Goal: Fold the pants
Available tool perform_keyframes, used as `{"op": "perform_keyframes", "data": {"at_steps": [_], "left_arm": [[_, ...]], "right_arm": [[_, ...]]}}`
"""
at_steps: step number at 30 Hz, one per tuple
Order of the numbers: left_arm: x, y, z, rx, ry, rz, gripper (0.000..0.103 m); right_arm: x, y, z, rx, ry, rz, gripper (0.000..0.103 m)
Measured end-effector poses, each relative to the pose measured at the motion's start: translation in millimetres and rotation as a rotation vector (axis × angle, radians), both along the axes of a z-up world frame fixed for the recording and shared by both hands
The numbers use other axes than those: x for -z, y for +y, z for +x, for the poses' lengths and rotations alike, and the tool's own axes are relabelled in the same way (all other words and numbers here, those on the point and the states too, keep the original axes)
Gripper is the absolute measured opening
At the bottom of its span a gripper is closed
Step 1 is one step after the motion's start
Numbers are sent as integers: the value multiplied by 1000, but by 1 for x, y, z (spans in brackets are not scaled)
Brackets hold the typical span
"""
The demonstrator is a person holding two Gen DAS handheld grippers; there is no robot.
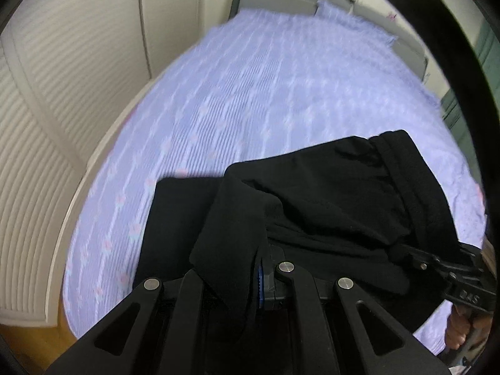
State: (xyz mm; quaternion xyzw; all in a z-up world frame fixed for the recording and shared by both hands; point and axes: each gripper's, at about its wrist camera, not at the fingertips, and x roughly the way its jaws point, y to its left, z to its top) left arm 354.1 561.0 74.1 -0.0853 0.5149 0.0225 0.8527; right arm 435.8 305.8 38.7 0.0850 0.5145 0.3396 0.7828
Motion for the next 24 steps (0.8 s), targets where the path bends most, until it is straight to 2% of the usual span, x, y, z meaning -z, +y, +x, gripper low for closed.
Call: {"op": "perform_keyframes", "data": {"at_steps": [3,6,8,10,12,13,15,17,19,22,23,24], "left_arm": [[34,11,-6,-18,65,-3,10],[47,17,-19,-22,76,-46,12],[51,26,-29,-39,77,-105,17],[55,36,-35,-75,61,-193,28],[62,52,-37,-141,38,-293,39],[65,59,-36,-180,24,-352,42],[72,72,-36,-237,2,-447,44],[76,76,-34,-266,-21,-484,45],[80,76,-30,-271,-27,-507,52],[88,79,-26,-314,-52,-588,50],[87,82,-25,-335,-70,-604,46],[85,87,-24,-343,-82,-602,27]], "right_arm": [[32,15,-7,-12,79,-35,27],[53,18,-18,-20,120,-34,27],[61,17,-14,-21,127,-30,27],[64,15,-7,-20,133,-34,27],[68,15,-8,-16,146,-33,27],[67,6,7,-18,150,-33,27],[68,3,8,-25,144,-43,27],[61,19,6,-35,133,-59,27],[63,31,-11,-46,117,-68,28],[64,33,-10,-57,99,-79,28],[64,33,-10,-59,97,-86,28],[62,34,-9,-60,96,-88,28]]}}
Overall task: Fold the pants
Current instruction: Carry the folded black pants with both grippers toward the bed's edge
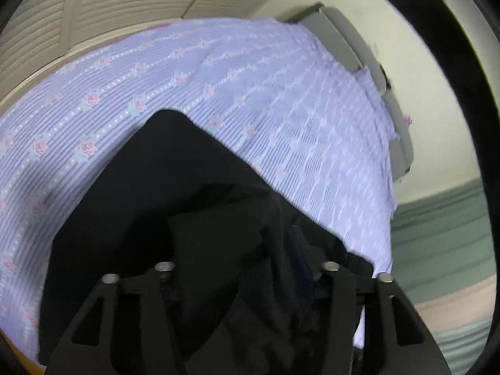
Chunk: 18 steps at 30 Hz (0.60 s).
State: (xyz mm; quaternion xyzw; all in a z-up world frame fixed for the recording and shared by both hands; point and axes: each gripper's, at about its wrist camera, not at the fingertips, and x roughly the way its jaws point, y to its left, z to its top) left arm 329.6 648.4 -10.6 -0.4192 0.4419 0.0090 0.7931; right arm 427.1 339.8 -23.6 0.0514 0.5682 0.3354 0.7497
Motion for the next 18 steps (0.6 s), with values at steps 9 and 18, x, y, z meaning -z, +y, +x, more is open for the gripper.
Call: {"op": "perform_keyframes", "data": {"at_steps": [9,18], "left_arm": [[-62,1,7,34,-156,280,14],[-26,24,-39,-6,-11,347,54]], "right_arm": [[-8,19,-8,-51,-55,17,29],[-2,19,-3,-58,-9,-18,30]]}}
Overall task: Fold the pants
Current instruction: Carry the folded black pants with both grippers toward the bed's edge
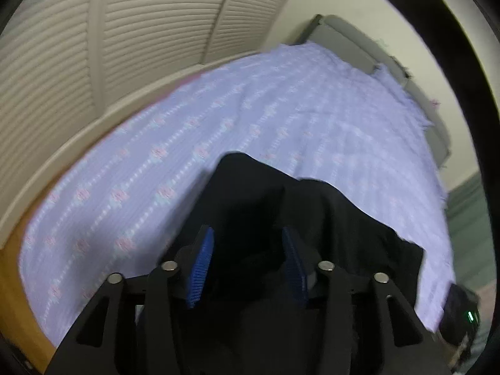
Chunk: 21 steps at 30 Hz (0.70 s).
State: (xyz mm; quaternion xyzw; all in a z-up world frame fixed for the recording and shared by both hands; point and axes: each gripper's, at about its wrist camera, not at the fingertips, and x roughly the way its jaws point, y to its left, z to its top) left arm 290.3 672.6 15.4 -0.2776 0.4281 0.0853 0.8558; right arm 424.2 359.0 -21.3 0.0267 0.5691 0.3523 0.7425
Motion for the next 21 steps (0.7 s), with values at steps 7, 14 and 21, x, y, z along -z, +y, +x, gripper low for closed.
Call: {"op": "perform_keyframes", "data": {"at_steps": [7,14,21], "left_arm": [[22,4,-10,91,88,-51,67],[46,-9,-28,152,131,-188,65],[35,-26,-46,138,182,-95,14]], "right_arm": [[-4,0,-1,7,-15,-23,33],[0,0,-1,4,-13,-24,33],[-3,-1,-5,-5,-4,-9,33]]}}
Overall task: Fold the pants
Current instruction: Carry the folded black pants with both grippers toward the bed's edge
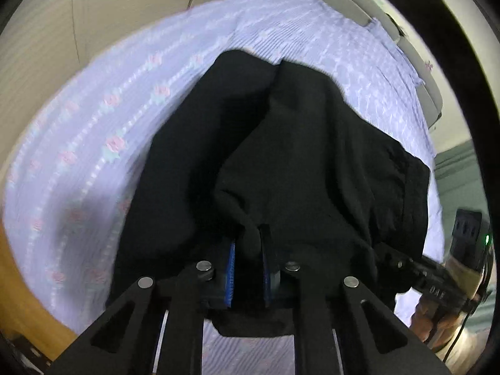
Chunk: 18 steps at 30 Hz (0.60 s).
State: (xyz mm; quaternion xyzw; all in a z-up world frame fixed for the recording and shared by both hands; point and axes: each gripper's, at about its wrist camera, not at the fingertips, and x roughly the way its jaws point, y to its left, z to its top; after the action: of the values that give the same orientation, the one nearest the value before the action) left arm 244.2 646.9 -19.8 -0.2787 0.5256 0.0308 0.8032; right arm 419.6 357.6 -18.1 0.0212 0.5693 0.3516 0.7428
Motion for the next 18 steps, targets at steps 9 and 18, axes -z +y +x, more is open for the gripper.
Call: {"op": "perform_keyframes", "data": {"at_steps": [9,18], "left_arm": [[0,5,-6,-27,167,136,45],[-45,7,67,27,-52,166,77]], "right_arm": [[-1,5,-14,-43,23,-15,39],[-34,-11,3,38,-88,7,65]]}}
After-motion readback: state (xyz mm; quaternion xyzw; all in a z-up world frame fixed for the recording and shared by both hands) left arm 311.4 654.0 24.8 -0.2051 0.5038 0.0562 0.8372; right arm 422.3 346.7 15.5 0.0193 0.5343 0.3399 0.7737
